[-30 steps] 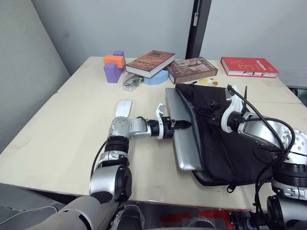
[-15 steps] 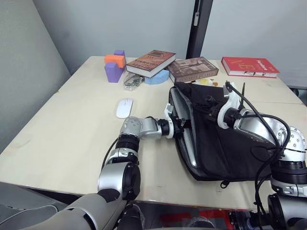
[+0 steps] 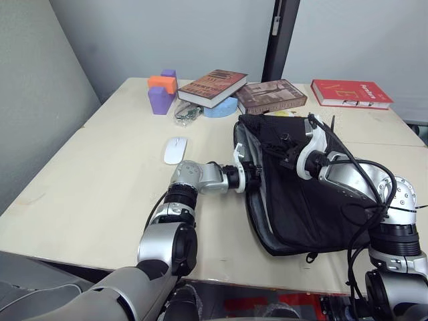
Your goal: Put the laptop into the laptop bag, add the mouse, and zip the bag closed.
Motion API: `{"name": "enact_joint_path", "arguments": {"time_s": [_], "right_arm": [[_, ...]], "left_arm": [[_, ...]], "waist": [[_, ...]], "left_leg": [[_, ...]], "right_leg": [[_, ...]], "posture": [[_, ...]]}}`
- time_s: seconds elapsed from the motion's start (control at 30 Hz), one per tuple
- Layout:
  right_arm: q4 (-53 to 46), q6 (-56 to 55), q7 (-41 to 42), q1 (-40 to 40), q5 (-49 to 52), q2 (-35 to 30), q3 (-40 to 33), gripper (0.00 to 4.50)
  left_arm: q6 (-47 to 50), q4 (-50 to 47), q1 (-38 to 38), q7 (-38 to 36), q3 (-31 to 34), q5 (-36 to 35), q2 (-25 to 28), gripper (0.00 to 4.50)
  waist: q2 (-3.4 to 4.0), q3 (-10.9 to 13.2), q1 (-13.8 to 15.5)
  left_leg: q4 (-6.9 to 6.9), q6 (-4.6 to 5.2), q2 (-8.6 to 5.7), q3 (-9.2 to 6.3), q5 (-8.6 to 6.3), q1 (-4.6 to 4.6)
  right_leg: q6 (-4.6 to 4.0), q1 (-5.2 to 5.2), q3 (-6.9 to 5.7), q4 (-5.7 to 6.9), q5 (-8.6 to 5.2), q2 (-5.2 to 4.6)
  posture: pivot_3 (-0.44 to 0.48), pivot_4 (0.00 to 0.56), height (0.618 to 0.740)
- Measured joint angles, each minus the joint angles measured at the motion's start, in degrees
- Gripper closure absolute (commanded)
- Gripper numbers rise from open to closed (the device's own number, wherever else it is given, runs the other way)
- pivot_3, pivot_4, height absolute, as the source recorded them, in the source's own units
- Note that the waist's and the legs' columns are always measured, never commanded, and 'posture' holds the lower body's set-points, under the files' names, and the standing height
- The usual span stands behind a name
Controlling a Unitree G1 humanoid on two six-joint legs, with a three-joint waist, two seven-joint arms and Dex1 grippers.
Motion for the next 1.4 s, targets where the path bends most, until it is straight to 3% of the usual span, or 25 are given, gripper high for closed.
{"name": "enact_joint_path", "arguments": {"time_s": [0.17, 0.23, 0.47, 0.73, 0.9, 1.03, 1.27, 1.3, 1.4], "right_arm": [[-0.03, 0.0, 0.12, 0.02, 0.0, -1.0, 0.14, 4.45], [-0.03, 0.01, 0.48, 0.07, 0.01, -2.09, 0.22, 4.5], [0.26, -0.06, 3.39, 0.06, 0.65, -5.94, -0.06, 4.5], [3.5, 0.45, 7.33, 0.74, 1.14, -12.93, 0.38, 4.5], [6.36, 0.79, 10.31, 1.16, 0.46, -15.88, 0.43, 4.5], [7.69, 1.15, 13.32, 1.1, -1.66, -16.06, 0.61, 4.5], [9.31, 4.25, 21.69, 0.69, -12.97, -16.47, 3.85, 4.5], [9.32, 4.78, 23.58, 0.53, -15.24, -16.54, 4.57, 3.98], [9.31, 6.46, 29.75, 0.47, -21.33, -16.98, 5.93, 3.24]], "left_arm": [[0.12, -0.27, -0.01, -2.92, -1.97, 1.76, 0.28, 4.14], [0.71, -1.06, 0.0, -3.51, -3.4, 2.17, 0.65, 3.14], [1.04, -3.05, 0.0, -5.77, -4.87, 2.6, 2.43, 0.7], [4.12, -4.01, -0.4, -5.69, -0.5, 1.55, 8.92, 0.7], [8.81, -8.09, -1.54, -5.71, 3.8, -0.78, 14.6, 0.7], [11.57, -14.74, -0.29, -7.74, 3.27, -1.19, 20.09, 0.7], [3.81, -41.73, 11.74, -26.37, -4.98, -4.6, 34.65, 0.7], [1.44, -44.63, 13.58, -29.69, -5.67, -4.84, 36.7, 0.67], [-5.66, -50.01, 19.83, -38.11, -7.56, -4.15, 42.7, 0.67]], "waist": [[0.0, 0.0, 0.04], [0.0, 0.0, 0.07], [0.01, -0.01, -0.04], [0.01, -0.01, 0.15], [0.01, -0.01, 0.05], [0.02, -0.01, -0.1], [0.05, -0.03, 0.14], [0.06, -0.04, 0.1], [0.06, -0.04, -0.17]], "left_leg": [[0.0, 0.01, -0.01, 0.0, 0.01, -0.01], [0.0, 0.02, -0.01, -0.01, 0.01, -0.03], [0.08, -0.03, -0.01, -0.01, -0.01, 0.03], [0.16, -0.07, -0.1, -0.03, -0.04, -0.01], [0.16, -0.07, -0.17, -0.05, -0.05, -0.02], [0.15, -0.08, -0.18, -0.07, -0.05, -0.02], [0.1, -0.11, -0.17, -0.14, -0.07, -0.08], [0.1, -0.11, -0.18, -0.14, -0.07, -0.08], [0.1, -0.13, -0.16, -0.14, -0.07, -0.06]], "right_leg": [[0.0, 0.0, 0.0, 0.0, 0.0, 0.0], [0.0, 0.0, -0.01, 0.0, 0.0, 0.0], [0.02, 0.0, 0.02, 0.09, 0.01, -0.01], [0.1, 0.03, 0.02, 0.08, 0.06, -0.1], [0.1, 0.03, 0.0, 0.07, 0.06, -0.17], [0.1, 0.03, -0.02, 0.08, 0.06, -0.17], [0.0, 0.03, -0.18, 0.06, 0.0, -0.21], [-0.03, 0.03, -0.18, 0.05, -0.01, -0.22], [-0.03, 0.03, -0.19, 0.07, -0.02, -0.22]], "posture": [[0.0, 0.15, 0.74], [0.0, 0.15, 0.74], [0.0, 0.15, 0.74], [0.0, 0.15, 0.74], [0.0, 0.15, 0.74], [0.0, 0.15, 0.74], [0.0, 0.15, 0.74], [0.0, 0.15, 0.74], [0.0, 0.15, 0.74]]}}
